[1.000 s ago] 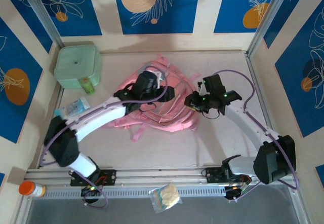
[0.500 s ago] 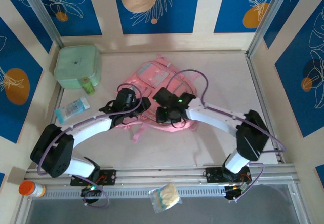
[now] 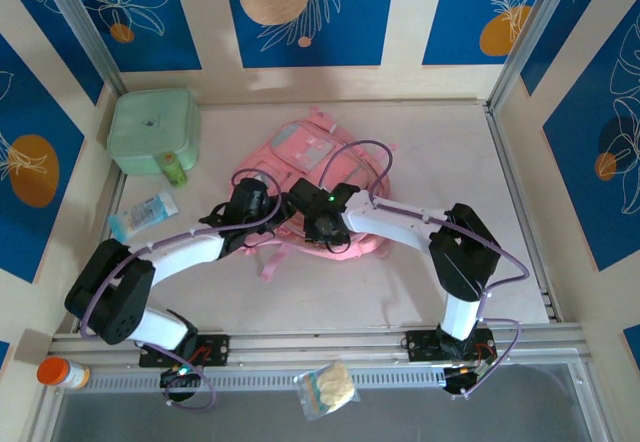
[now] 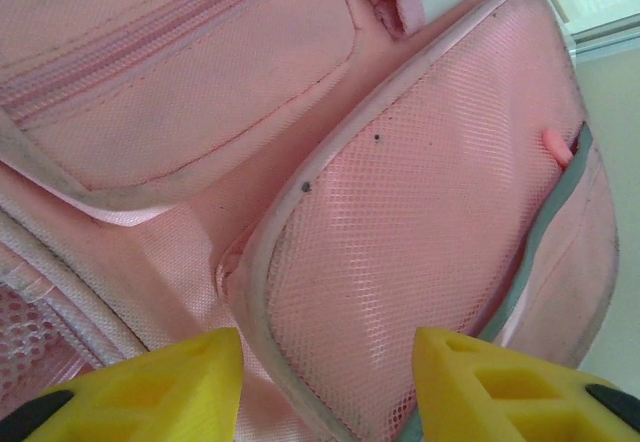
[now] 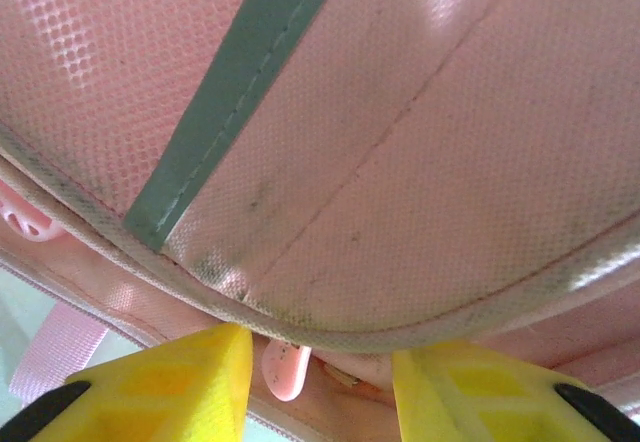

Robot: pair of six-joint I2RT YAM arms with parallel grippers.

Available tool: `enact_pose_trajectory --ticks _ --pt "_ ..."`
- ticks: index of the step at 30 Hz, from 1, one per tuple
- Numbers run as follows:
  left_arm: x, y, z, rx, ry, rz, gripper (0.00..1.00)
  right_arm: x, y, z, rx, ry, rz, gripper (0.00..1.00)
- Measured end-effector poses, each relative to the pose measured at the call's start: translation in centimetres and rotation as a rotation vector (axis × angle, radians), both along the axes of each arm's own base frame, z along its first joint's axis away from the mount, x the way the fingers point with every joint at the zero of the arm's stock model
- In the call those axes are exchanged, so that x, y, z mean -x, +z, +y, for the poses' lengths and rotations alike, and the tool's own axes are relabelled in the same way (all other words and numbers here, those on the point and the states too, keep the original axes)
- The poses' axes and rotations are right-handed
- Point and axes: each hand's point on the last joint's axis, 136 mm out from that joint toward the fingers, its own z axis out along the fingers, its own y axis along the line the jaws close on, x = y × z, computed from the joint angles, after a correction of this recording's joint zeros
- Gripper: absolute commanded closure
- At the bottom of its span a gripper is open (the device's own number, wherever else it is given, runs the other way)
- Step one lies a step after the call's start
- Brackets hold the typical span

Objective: Pack the student bag
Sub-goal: Zip the student bag at the center of the table.

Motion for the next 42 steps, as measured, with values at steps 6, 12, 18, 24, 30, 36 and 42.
enact_pose_trajectory --ticks 6,12,18,24,30,36,42 --pt "-0.1 -0.3 -0.1 0.013 0.008 0.010 0.54 -0.5 -0.8 0.8 -0.040 0.003 0.006 0.76" --pt "-0.1 -0.2 -0.3 0.042 0.015 0.014 0.54 -0.6 -1.6 0.5 -0.025 0.016 0.024 0.94" --pt "0.9 -1.7 -0.8 0.090 0.046 0.059 0.56 -0.4 -1.2 0.7 -0.027 0.061 0.002 0.99" --pt "-0.2 -2.8 -1.8 0.129 0.110 0.055 0.69 -0.4 -0.5 0.4 0.004 0.105 -0.031 1.00" --pt "-1.0 -3.3 -2.0 0.145 0.149 0.045 0.86 -0.8 0.7 -1.3 0.058 0.127 -0.080 1.00" --pt "-1.1 -2.8 -1.7 0.131 0.147 0.036 1.00 -1.8 1.6 -4.9 0.060 0.110 -0.096 1.00" --pt "-1.3 -1.8 -1.3 0.105 0.103 0.025 1.00 -4.4 3.0 -8.7 -0.025 0.050 -0.109 1.00"
